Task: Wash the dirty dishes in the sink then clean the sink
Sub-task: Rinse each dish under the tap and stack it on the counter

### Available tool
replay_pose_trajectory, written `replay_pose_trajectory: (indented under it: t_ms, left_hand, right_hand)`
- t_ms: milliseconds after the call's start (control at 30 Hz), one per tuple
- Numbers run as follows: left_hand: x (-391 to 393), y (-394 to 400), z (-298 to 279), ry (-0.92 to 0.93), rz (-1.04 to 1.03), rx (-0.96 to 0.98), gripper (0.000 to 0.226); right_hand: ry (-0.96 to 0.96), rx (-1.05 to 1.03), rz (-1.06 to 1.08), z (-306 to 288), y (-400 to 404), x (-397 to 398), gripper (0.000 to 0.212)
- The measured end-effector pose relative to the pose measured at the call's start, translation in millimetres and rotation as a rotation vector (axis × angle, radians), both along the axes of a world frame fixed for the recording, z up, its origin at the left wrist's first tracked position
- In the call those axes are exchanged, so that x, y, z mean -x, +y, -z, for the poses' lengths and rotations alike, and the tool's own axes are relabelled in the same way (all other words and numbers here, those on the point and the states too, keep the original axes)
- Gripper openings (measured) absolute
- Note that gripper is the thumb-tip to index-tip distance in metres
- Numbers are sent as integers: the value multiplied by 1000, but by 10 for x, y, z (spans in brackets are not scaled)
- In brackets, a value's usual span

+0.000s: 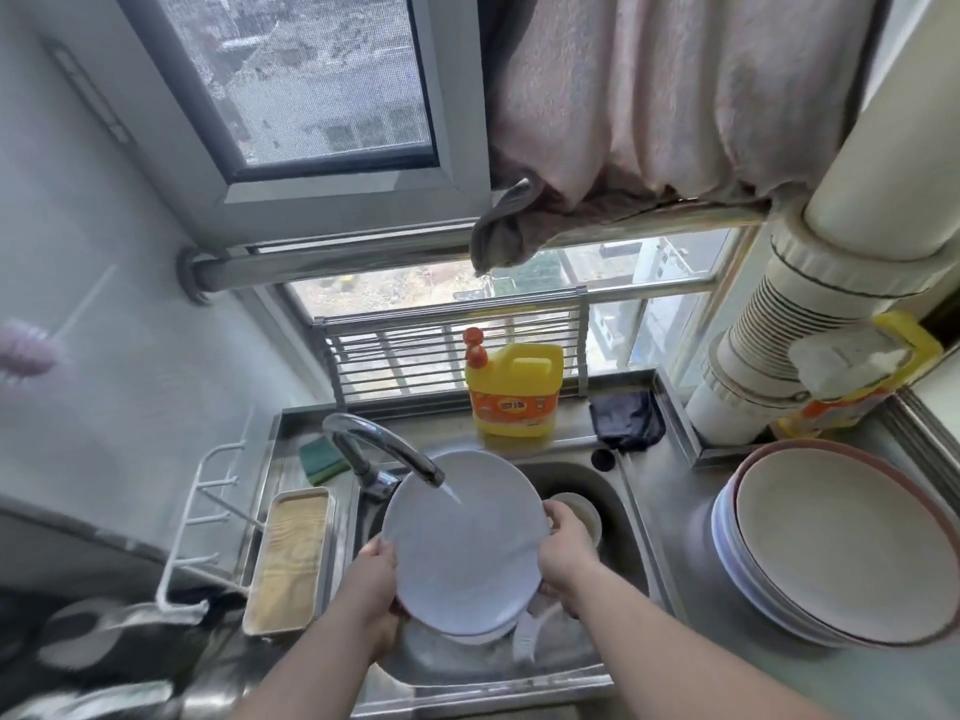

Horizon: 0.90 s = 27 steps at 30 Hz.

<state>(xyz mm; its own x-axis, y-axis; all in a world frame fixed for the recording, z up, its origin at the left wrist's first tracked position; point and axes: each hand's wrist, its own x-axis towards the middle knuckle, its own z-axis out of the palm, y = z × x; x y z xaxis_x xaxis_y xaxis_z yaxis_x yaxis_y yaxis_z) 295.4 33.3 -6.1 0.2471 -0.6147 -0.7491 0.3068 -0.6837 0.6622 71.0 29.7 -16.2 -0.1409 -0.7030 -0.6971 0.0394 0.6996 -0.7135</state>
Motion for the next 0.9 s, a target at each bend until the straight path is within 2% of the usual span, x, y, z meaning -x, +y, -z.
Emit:
replay_pose_trajectory:
  t_ms: [67,167,333,467,667,800,900]
  left_hand:
    - [58,16,87,5,10,-58,20]
    - [197,17,184,84,16,-135,17]
    - [540,4,368,214,34,-223,19]
    - [799,-10,481,276,56,-254,23]
    - [857,8,522,299,170,-232,32]
    - [603,26,500,367,150,-178,27]
    - [360,17,447,340,152,-164,40]
  right_hand:
    - [83,69,-62,-47,-33,64,33]
    - [326,155,-194,-118,-65,209,36]
    - [673,340,-330,-180,-45,463,23]
    - [815,391,-367,-282,-42,647,31]
    - [754,218,-266,-213,-77,853,28]
    - [479,-79,-158,116,0,829,20]
    - [311,-226,-105,377,137,646,22]
